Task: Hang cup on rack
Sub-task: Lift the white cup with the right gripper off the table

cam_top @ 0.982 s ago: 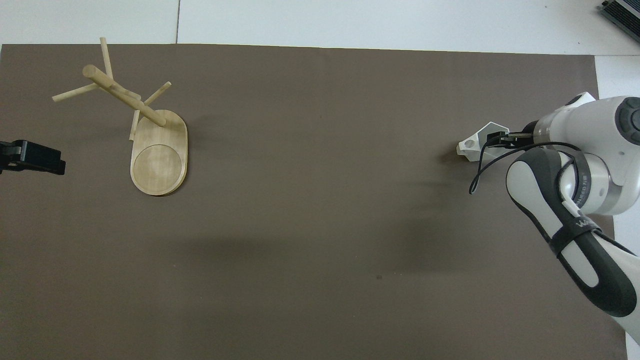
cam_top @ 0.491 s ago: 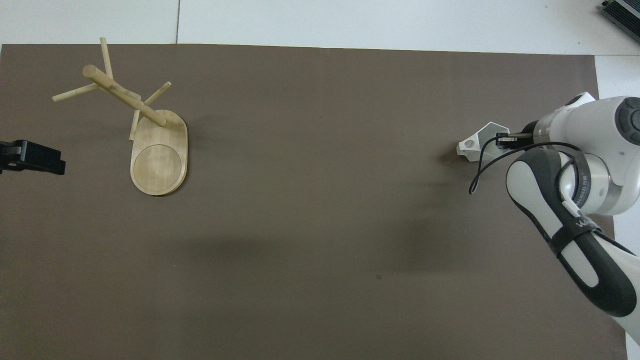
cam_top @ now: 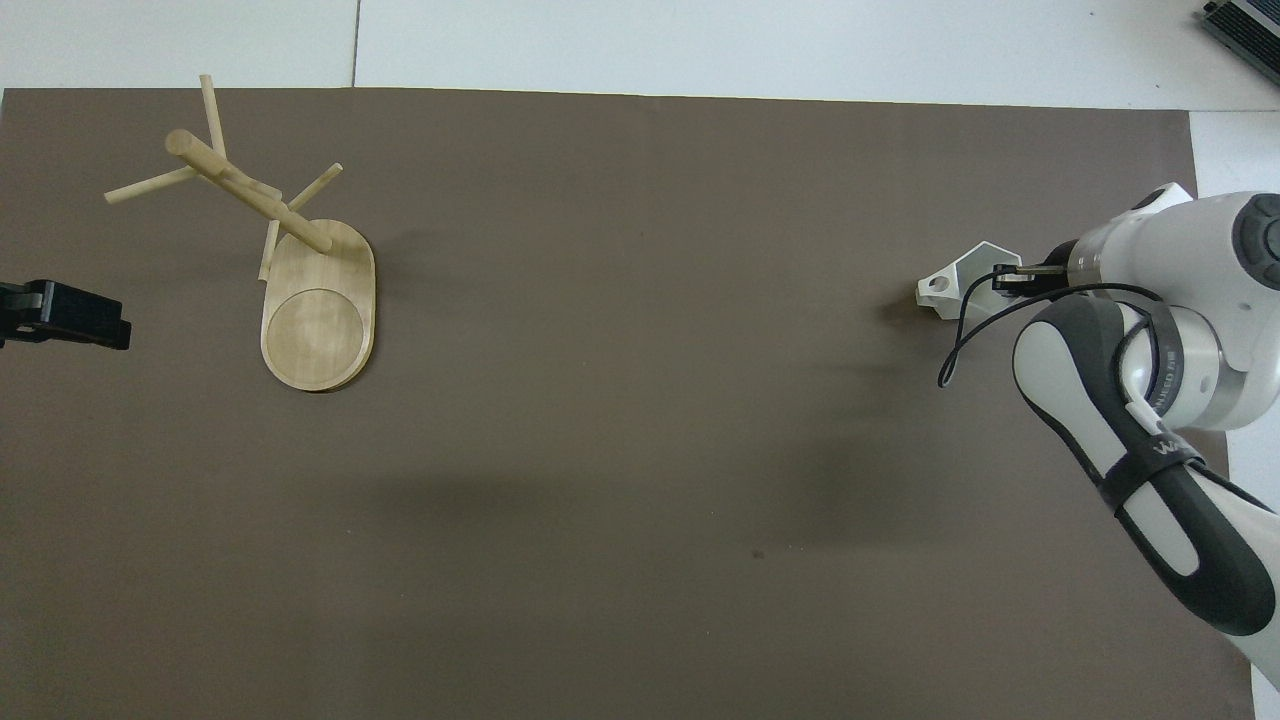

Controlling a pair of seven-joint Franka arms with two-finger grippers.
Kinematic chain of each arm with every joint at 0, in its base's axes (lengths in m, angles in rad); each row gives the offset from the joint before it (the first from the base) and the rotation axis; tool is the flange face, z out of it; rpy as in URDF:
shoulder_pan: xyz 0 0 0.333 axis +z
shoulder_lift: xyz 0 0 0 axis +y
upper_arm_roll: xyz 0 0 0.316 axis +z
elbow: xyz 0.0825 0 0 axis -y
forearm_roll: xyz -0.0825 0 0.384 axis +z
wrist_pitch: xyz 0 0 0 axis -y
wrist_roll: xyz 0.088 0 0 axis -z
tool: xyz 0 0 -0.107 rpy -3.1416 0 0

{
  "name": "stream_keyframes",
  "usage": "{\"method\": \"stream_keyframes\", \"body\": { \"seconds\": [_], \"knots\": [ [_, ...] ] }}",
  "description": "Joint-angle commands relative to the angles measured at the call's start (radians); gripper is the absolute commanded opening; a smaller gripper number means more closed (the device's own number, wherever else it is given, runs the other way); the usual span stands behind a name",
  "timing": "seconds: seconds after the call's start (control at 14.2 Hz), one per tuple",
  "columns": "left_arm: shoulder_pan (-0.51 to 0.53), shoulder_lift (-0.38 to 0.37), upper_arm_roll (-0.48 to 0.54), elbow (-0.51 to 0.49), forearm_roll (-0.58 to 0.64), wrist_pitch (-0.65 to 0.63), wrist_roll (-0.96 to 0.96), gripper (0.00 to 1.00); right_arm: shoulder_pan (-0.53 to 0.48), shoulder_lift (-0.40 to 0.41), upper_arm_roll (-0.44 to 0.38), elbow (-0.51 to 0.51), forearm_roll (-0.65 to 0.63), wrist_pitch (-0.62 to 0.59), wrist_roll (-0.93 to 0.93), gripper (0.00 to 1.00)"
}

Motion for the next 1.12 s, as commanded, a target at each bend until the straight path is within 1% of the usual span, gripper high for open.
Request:
{"method": "stream_keyframes", "body": {
  "seconds": [0.0,0.21,0.56,1.05],
  "knots": [
    [0.012,-0.014,-0.006,-0.016,-0.007,0.001,-0.005,1.0,-0.014,0.005,0.009,0.014,-0.003,0.014,0.021,0.0],
    [0.012,-0.014,-0.006,-0.016,-0.007,0.001,-0.005,1.0,-0.014,0.004,0.007,0.069,-0.003,-0.039,0.021,0.0],
    [0.012,-0.014,-0.006,-0.016,-0.007,0.001,-0.005,1.0,-0.014,-0.005,0.009,0.227,-0.005,-0.269,0.018,0.0],
    [0.012,-0.014,-0.006,-0.016,-0.007,0.001,-0.005,1.0,-0.016,-0.037,0.007,0.385,-0.001,-0.527,0.016,0.0]
  ]
}}
